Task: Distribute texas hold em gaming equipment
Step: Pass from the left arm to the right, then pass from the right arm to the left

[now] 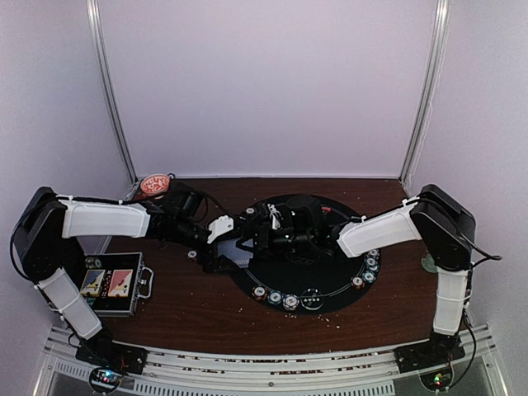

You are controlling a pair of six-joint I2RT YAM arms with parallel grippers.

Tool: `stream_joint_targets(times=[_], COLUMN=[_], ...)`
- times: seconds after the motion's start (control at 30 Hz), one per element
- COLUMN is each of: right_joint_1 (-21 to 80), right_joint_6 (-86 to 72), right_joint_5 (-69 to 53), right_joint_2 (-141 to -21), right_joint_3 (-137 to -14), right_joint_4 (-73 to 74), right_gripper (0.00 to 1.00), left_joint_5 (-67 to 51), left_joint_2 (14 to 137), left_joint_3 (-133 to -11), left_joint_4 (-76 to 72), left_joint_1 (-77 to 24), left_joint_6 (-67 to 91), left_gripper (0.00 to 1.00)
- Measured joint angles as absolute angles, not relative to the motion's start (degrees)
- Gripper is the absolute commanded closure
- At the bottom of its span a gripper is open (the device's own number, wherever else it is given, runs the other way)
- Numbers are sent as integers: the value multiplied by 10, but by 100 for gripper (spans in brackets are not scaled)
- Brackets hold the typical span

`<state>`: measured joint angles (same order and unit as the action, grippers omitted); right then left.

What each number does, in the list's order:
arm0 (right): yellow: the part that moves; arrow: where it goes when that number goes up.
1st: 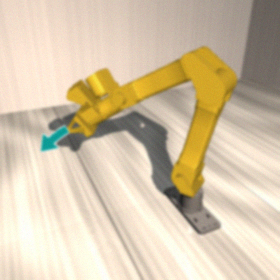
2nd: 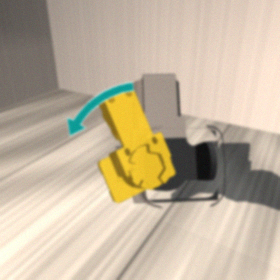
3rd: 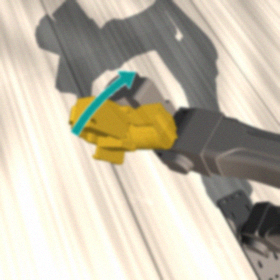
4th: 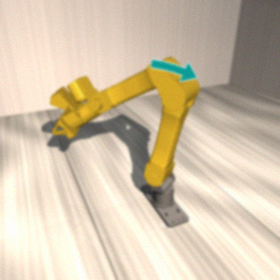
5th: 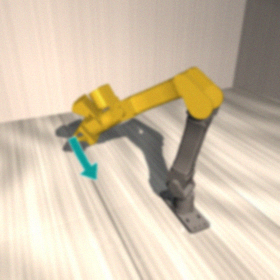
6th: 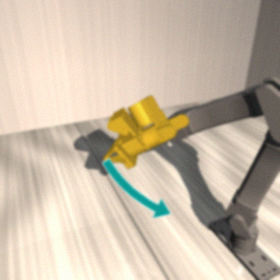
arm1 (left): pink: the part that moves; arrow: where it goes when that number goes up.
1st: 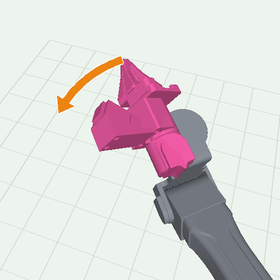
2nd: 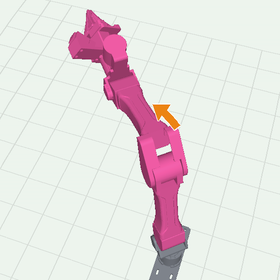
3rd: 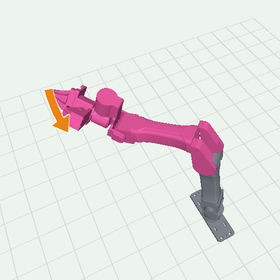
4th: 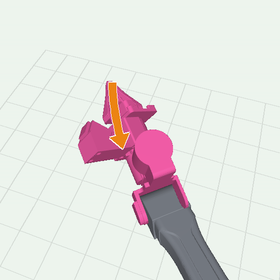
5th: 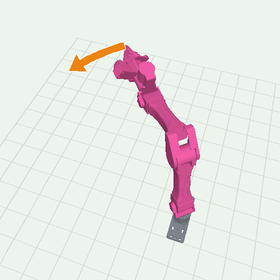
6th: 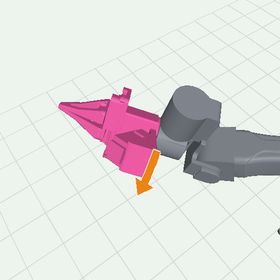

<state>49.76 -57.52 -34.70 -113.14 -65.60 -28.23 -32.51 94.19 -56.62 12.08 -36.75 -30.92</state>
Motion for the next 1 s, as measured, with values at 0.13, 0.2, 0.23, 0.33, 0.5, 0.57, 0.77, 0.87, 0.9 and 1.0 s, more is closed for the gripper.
stream_joint_targets(times=[0.13, 0.2, 0.23, 0.33, 0.5, 0.57, 0.77, 0.87, 0.9, 1.0], right_joint_1=[498, 498, 498, 498, 498, 498, 498, 498, 498, 498], right_joint_6=[-579, -581, -582, -584, -585, -585, -585, -586, -586, -587], right_joint_5=[-347, -347, -347, -347, -347, -347, -347, -347, -347, -347], right_joint_2=[-1131, -1131, -1131, -1131, -1131, -1131, -1131, -1131, -1131, -1131], right_joint_3=[-656, -656, -656, -656, -656, -656, -656, -656, -655, -655], right_joint_4=[-286, -286, -286, -287, -290, -290, -290, -291, -291, -291], right_gripper=[100, 100, 100, 100, 100, 100, 100, 100, 100, 100], left_joint_5=[-322, -322, -322, -322, -322, -322, -322, -321, -321, -319], left_joint_2=[942, 942, 942, 942, 942, 942, 950, 955, 956, 958], left_joint_3=[-566, -566, -566, -566, -566, -566, -566, -566, -566, -566], left_joint_4=[121, 121, 121, 121, 123, 125, 134, 137, 138, 138], left_joint_1=[-368, -368, -368, -368, -368, -368, -368, -369, -369, -369], left_joint_6=[-310, -311, -312, -317, -330, -336, -350, -354, -355, -355], left_gripper=[2, 2, 2, 2, 2, 2, 8, 12, 14, 17])
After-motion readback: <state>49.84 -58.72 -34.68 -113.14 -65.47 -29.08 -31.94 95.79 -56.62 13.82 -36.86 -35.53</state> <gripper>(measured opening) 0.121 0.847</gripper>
